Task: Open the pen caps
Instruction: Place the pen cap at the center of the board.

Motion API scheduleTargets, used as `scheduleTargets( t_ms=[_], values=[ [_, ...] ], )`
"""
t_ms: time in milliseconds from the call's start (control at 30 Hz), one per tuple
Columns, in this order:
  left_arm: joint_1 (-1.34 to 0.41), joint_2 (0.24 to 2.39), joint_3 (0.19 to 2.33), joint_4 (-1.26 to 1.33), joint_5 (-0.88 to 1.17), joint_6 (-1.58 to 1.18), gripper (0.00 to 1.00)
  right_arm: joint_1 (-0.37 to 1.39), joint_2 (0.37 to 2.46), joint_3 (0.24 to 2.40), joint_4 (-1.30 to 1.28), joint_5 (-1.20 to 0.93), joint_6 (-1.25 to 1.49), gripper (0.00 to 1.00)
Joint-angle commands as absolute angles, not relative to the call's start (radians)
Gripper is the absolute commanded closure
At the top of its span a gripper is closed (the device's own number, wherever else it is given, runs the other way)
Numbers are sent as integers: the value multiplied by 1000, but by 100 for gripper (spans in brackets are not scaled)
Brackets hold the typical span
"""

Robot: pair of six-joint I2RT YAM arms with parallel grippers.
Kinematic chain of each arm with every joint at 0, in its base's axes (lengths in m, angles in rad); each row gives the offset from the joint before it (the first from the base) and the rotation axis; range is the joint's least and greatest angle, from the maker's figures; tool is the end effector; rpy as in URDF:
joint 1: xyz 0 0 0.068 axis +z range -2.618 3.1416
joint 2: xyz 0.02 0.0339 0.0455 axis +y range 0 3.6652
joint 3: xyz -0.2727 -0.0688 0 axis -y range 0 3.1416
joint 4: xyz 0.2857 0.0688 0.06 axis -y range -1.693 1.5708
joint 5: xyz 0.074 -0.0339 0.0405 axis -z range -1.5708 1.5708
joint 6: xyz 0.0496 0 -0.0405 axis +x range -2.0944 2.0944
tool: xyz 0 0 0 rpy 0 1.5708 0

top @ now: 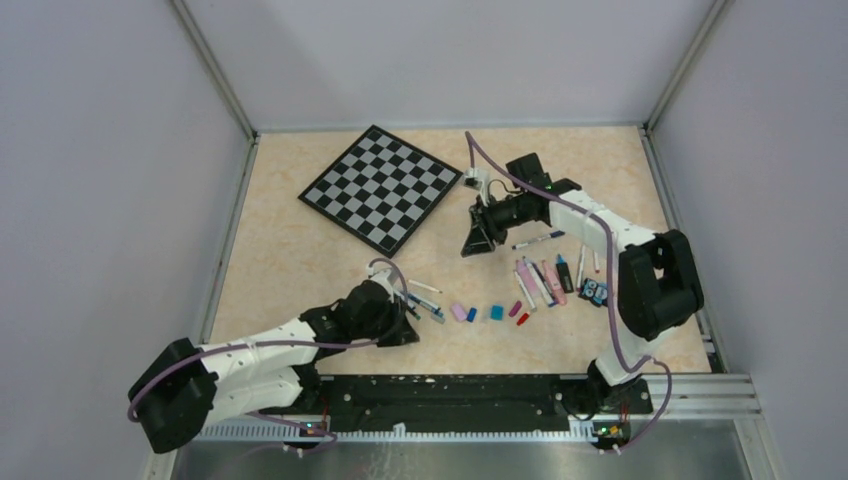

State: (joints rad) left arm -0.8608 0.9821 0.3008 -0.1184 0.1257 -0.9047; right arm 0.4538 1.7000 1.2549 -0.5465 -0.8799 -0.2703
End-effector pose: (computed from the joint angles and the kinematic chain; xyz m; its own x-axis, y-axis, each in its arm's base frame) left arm 0.1349 -0.1665 0.1186 -0.9252 -0.1203 -0.3600 0.1326 0.7863 -0.6035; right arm 0.3397 0.2082 0.2267 -0.5491 -0.4571 -0.6997 -0.8354 0.2758 0.4754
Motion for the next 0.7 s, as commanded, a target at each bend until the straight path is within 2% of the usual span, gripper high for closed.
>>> scheduleTargets(
  t_ms=[0,200,333,567,667],
  values=[
    [-868,1029,374,-91,103,-869,70,438,1625,1215,-532,-956,-304,59],
    [-868,1056,414,-121,97,-850,57,374,1597,1194,-533,-995,-316,58],
    [-869,1014,435,-160,84,-838,55,331,1587,1189,-547,-1014,-335,58],
    [-868,829,451,-194,43,-743,55,243,1528,1161,-584,-958,-451,58],
    [-868,721,428,-162,-5,-695,46,202,1480,1122,-578,-868,-529,58]
  ],
)
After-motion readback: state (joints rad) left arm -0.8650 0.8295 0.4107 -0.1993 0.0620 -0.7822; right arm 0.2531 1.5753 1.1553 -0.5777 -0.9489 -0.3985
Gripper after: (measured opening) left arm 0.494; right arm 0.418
